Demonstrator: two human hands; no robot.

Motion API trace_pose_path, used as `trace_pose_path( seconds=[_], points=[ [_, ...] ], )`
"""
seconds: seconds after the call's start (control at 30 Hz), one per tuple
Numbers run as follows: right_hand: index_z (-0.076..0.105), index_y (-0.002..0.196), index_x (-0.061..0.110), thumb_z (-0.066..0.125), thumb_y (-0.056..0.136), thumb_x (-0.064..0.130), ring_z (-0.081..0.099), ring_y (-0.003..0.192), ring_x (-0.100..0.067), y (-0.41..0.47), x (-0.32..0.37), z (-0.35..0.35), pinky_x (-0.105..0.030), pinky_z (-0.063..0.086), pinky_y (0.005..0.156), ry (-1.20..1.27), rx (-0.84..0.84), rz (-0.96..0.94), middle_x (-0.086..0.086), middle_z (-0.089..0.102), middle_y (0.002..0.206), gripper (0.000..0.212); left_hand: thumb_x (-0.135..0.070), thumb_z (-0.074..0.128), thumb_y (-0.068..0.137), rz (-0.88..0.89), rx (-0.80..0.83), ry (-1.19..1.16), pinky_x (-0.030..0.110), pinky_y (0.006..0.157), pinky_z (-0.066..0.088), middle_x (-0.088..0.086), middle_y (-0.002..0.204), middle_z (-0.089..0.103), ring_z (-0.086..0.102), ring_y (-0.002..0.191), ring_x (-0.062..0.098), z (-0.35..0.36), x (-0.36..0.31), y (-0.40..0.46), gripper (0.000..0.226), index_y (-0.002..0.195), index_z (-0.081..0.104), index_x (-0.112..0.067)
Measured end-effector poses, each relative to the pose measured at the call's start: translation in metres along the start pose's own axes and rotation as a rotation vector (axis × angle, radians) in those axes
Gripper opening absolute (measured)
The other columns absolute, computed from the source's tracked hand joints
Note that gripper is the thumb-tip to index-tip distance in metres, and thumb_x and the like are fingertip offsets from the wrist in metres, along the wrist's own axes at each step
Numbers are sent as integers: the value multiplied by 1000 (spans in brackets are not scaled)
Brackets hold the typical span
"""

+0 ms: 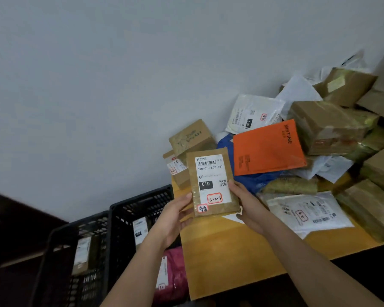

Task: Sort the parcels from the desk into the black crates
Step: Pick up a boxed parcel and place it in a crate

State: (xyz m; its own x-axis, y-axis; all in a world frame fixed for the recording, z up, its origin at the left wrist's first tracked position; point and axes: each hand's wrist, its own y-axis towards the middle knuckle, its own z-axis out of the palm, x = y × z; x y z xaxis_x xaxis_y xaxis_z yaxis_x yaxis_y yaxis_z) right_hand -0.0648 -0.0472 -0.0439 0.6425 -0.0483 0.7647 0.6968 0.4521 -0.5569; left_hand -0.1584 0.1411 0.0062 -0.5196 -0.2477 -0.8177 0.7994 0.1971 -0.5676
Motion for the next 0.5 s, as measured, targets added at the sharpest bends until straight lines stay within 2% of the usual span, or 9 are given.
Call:
trace_pose_path(
  seconds=[0.07,0.13,0.2,0.37,0.5],
  points=[
    [45,139,44,54,92,57,53,123,-13,0,-5,16,-53,24,114,-40,47,20,18,65,126,49,-38,54,97,8,-14,5,37,98,47,-4,119,70,60,115,19,-13,4,-12,32,122,67,-23],
    [43,140,46,54,93,54,56,118,-10,-3,-10,36,-54,30,113,-66,87,25,20,69,117,49,-38,52,98,24,-30,-1,35,90,48,-5,119,71,60,115,19,-27,6,-25,32,125,65,-27],
    [40,143,46,55,95,51,57,116,-10,-9,-15,55,-52,38,109,-97,110,18,19,68,118,51,-38,53,97,33,-67,-9,35,88,46,-5,118,71,59,114,19,-43,8,-37,33,128,63,-31],
    [39,145,44,56,97,43,57,115,-10,-27,-33,105,-48,43,104,-164,142,1,15,67,120,50,-38,54,97,46,-86,23,45,110,34,-7,118,71,57,119,19,-94,24,-66,35,132,58,-38],
    [39,145,41,56,99,36,63,108,-8,-42,-68,166,-38,48,89,-218,144,-2,11,69,119,50,-33,53,99,57,-97,-16,49,113,34,-5,115,72,59,118,21,-153,50,-105,35,133,59,-32]
  ],
)
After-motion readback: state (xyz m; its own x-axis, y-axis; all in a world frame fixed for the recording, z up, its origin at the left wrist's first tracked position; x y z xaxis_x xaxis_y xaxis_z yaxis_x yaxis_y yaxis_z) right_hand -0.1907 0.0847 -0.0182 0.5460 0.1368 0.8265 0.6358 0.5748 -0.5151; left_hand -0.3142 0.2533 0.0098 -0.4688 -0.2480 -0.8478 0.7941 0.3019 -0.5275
